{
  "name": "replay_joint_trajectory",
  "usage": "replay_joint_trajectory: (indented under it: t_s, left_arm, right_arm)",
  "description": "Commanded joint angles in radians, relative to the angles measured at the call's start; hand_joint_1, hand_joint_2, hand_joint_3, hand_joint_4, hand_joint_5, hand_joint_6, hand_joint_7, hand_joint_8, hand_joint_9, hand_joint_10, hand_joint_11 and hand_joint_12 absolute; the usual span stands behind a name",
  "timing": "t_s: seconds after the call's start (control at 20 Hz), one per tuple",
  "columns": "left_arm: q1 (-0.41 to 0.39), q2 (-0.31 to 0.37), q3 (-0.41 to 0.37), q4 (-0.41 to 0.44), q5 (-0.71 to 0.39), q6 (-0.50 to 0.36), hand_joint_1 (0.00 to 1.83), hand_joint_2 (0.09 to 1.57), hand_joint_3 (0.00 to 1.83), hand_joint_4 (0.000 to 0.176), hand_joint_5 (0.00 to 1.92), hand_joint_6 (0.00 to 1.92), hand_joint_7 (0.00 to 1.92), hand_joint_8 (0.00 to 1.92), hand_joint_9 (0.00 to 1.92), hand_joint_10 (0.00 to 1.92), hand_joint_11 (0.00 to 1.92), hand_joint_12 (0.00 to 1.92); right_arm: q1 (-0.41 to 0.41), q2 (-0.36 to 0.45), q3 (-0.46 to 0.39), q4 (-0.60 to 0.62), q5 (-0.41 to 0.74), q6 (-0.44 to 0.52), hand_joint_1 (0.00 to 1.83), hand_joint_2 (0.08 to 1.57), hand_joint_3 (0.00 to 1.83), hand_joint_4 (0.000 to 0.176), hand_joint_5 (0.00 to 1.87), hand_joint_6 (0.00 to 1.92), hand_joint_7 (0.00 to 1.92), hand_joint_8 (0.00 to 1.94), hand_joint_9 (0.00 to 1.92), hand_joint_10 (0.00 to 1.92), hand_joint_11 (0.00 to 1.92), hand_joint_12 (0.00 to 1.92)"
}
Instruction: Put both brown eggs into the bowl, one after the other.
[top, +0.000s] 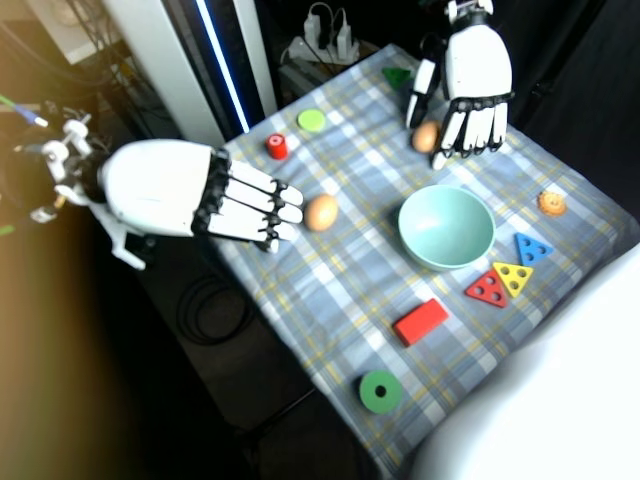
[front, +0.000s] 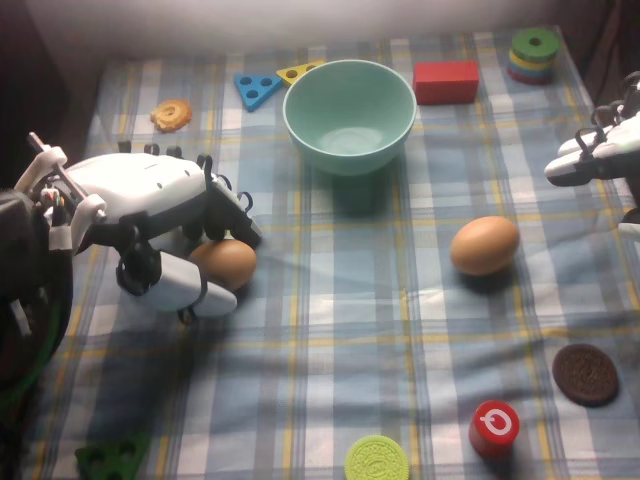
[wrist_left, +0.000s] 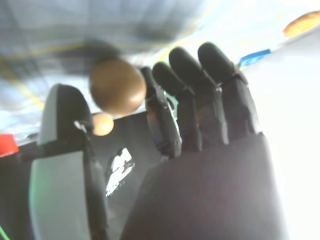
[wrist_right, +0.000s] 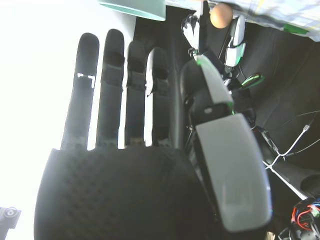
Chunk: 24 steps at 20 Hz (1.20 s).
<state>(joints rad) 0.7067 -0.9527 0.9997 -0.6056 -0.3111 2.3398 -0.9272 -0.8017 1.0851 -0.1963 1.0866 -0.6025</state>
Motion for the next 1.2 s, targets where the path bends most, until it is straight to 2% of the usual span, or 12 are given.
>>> replay_joint_trajectory:
  t_s: [0.0, 0.05, 0.1, 0.15, 0.2, 0.25, 0.3, 0.6, 0.8, 0.9, 0.95, 1.15]
  left_arm:
    - [-0.010, -0.009, 0.007, 0.004, -0.074, 0.001, 0.95, 1.06, 0.00, 0.030, 0.80, 0.01, 0.45, 1.19, 0.44, 1.22, 0.13, 1.46]
    - [-0.010, -0.014, 0.012, -0.005, -0.073, 0.001, 0.99, 1.04, 0.00, 0.013, 0.85, 0.02, 0.49, 1.28, 0.47, 1.35, 0.17, 1.49]
    - [-0.010, -0.020, 0.016, -0.008, -0.073, 0.001, 1.00, 1.11, 0.01, 0.127, 0.90, 0.86, 0.49, 1.43, 0.50, 1.48, 0.20, 1.51]
    - [-0.009, -0.023, 0.018, -0.008, -0.073, 0.001, 1.00, 1.15, 0.00, 0.111, 0.88, 1.09, 0.54, 1.46, 0.56, 1.49, 0.25, 1.47]
    - [-0.009, -0.025, 0.021, -0.009, -0.073, 0.001, 1.03, 1.18, 0.00, 0.034, 0.85, 1.17, 0.60, 1.48, 0.63, 1.49, 0.28, 1.45]
    - [-0.009, -0.026, 0.024, -0.012, -0.073, 0.001, 1.02, 1.22, 0.00, 0.000, 0.78, 1.28, 0.57, 1.54, 0.60, 1.56, 0.24, 1.47]
    - [-0.008, -0.026, 0.027, -0.022, -0.073, 0.001, 1.02, 1.23, 0.00, 0.000, 0.75, 1.32, 0.53, 1.57, 0.56, 1.61, 0.21, 1.52]
    - [-0.041, 0.026, 0.002, -0.026, -0.123, 0.000, 1.11, 1.15, 0.00, 0.000, 0.90, 1.12, 0.70, 1.87, 0.77, 1.91, 0.45, 1.92]
    - [-0.112, 0.053, -0.012, 0.038, -0.170, -0.025, 1.09, 1.16, 0.00, 0.000, 0.88, 1.13, 0.74, 1.56, 0.71, 1.73, 0.42, 1.89]
    - [-0.167, 0.028, 0.013, 0.052, -0.183, -0.025, 1.22, 1.15, 0.00, 0.000, 0.89, 0.94, 0.93, 1.31, 0.78, 1.35, 0.41, 1.69]
    - [-0.226, -0.018, 0.056, 0.053, -0.172, -0.026, 1.17, 1.12, 0.00, 0.000, 0.95, 0.97, 0.81, 1.43, 0.71, 1.55, 0.37, 1.86]
    - [-0.327, -0.137, 0.187, 0.043, -0.095, -0.026, 1.24, 1.16, 0.00, 0.000, 0.93, 0.87, 0.90, 1.38, 0.80, 1.53, 0.50, 1.74]
  right_arm:
    - [0.003, 0.002, 0.004, 0.033, 0.111, 0.007, 0.78, 1.34, 0.01, 0.000, 0.66, 0.00, 0.70, 0.00, 0.74, 0.01, 0.30, 1.24]
    - [0.002, 0.002, 0.004, 0.033, 0.111, 0.008, 0.77, 1.34, 0.01, 0.000, 0.66, 0.00, 0.70, 0.00, 0.74, 0.00, 0.29, 1.24]
    - [0.001, 0.002, 0.004, 0.033, 0.111, 0.010, 0.76, 1.35, 0.01, 0.000, 0.67, 0.00, 0.70, 0.00, 0.75, 0.01, 0.31, 1.25]
    - [0.000, 0.002, 0.004, 0.034, 0.111, 0.012, 0.79, 1.34, 0.00, 0.000, 0.68, 0.01, 0.73, 0.01, 0.77, 0.02, 0.34, 1.25]
    - [-0.002, 0.002, 0.004, 0.034, 0.111, 0.013, 0.82, 1.34, 0.00, 0.000, 0.69, 0.01, 0.76, 0.02, 0.80, 0.03, 0.37, 1.26]
    - [-0.003, 0.002, 0.004, 0.036, 0.110, 0.014, 0.85, 1.33, 0.00, 0.000, 0.70, 0.01, 0.77, 0.02, 0.82, 0.03, 0.39, 1.27]
    - [-0.004, 0.003, 0.004, 0.037, 0.110, 0.014, 0.86, 1.33, 0.00, 0.000, 0.70, 0.01, 0.77, 0.02, 0.82, 0.03, 0.38, 1.27]
    - [-0.013, 0.003, 0.004, 0.046, 0.110, 0.015, 0.80, 1.35, 0.00, 0.000, 0.70, 0.00, 0.84, 0.02, 0.89, 0.07, 0.44, 1.35]
    - [-0.017, 0.003, 0.004, 0.051, 0.110, 0.015, 0.86, 1.34, 0.00, 0.000, 0.72, 0.01, 0.84, 0.01, 0.89, 0.06, 0.48, 1.32]
    - [-0.017, 0.002, 0.005, 0.052, 0.110, 0.015, 0.90, 1.33, 0.00, 0.000, 0.72, 0.00, 0.82, 0.00, 0.89, 0.06, 0.49, 1.31]
    - [-0.017, -0.001, 0.008, 0.052, 0.110, 0.015, 0.76, 1.38, 0.01, 0.000, 0.68, 0.00, 0.69, 0.00, 0.65, 0.00, 0.21, 1.20]
    - [-0.016, -0.012, 0.017, 0.050, 0.110, 0.015, 0.72, 1.40, 0.00, 0.000, 0.68, 0.00, 0.68, 0.00, 0.61, 0.00, 0.18, 1.02]
